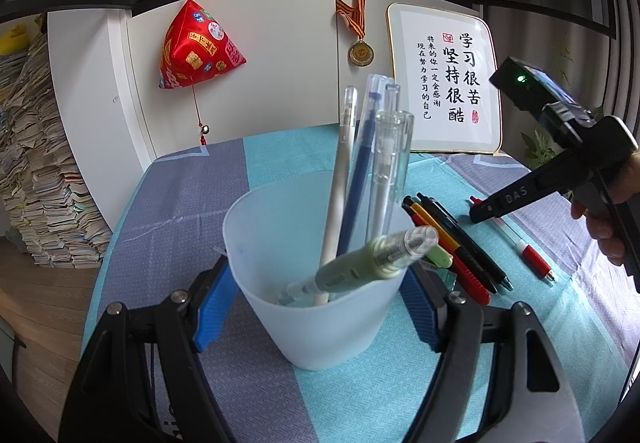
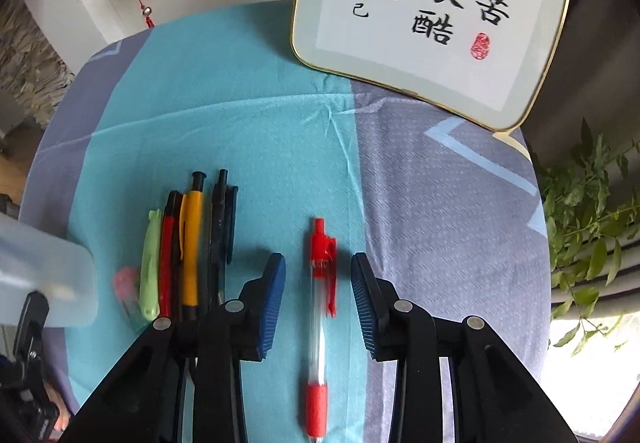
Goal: Organize stationery
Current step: 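Carry the red-and-clear pen over the cup and drop it in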
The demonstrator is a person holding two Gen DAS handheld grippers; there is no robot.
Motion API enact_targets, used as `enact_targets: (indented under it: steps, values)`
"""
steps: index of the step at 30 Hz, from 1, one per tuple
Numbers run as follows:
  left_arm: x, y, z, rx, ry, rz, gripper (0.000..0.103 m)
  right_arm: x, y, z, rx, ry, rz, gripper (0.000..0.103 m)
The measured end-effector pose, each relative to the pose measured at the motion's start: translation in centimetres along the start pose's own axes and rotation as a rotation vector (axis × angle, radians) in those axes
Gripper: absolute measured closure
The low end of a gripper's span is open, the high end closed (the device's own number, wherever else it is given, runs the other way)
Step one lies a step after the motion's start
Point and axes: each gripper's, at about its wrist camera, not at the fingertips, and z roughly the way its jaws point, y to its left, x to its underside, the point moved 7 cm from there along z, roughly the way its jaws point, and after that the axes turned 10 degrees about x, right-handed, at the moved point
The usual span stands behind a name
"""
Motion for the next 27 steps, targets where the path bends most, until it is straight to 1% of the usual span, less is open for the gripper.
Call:
enact_targets:
  steps: [1,2,3,4,6,9,12,15,19,27]
  values:
    - [0.0,0.0,0.0,0.000,0.000,0.000,0.029,-0.1,0.0,0.1,0.004,-0.005,0.001,0.068]
    - [0.0,0.0,0.0,0.000,0.000,0.000,0.029,-0.2,0.0,0.1,0.007,-0.006,0.000,0.072]
    - [0.0,0.0,0.0,0.000,0.000,0.000,0.029,-0.3,0.1,0.0,0.005,-0.009,-0.001,0.088]
    - [0.0,0.0,0.0,0.000,0.000,0.000,0.029,-0.3,0.1,0.0,0.011,-0.011,-0.006,0.089]
    - [0.0,0.0,0.0,0.001,0.000,-0.001,0.029,-0.1,0.2,-0.1,0.021,-0.012,-0.012,0.089]
    - [0.0,0.0,0.0,0.000,0.000,0.000,0.029,-0.1,0.0,-1.1,-0.011,-0.037,0.007,0.089]
    - [0.0,0.0,0.0,0.000,0.000,0.000,0.029,0.0,-0.3,-3.5,-0.042,-0.082,0.020,0.089]
    - [0.0,0.0,0.0,0.000,0.000,0.000,0.029,0.1,0.0,-6.7,-0.065,-0.149,0.006,0.089]
    - [0.0,0.0,0.0,0.000,0.000,0.000,0.029,-0.1,1.0,-11.4,-0.127,-0.249,-0.011,0.089]
    - [0.0,0.0,0.0,0.000,0.000,0.000,0.029,-1.1,4.2,-20.0,-0.222,-0.445,-0.062,0.089]
